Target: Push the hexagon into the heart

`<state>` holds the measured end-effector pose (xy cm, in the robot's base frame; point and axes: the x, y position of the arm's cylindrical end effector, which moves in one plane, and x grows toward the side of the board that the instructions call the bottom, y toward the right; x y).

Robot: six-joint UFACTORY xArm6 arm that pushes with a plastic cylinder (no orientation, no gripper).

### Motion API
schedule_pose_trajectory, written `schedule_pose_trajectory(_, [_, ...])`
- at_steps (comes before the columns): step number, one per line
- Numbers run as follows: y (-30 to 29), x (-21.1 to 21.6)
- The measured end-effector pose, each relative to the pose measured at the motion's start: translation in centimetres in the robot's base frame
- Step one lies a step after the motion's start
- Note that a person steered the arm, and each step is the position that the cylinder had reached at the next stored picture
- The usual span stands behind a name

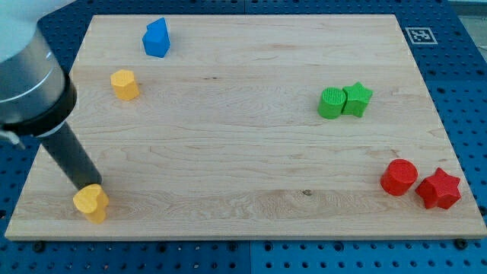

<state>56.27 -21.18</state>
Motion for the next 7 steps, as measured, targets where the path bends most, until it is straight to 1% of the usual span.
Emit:
schedule_pose_trajectory(1, [0.1,-3.3])
schedule_pose_trajectory(2, [-0.4,-8.5])
schedule_pose_trajectory(3, [-4.9,-13.1])
schedule_pose_trajectory(4, [-8.0,-18.7])
schedule_pose_trajectory(5, [-5.9,-23.9])
schedule_pose_trajectory(6, [-2.9,-24.0])
schedule_pose_trajectory(7, [-2.0,-22.1])
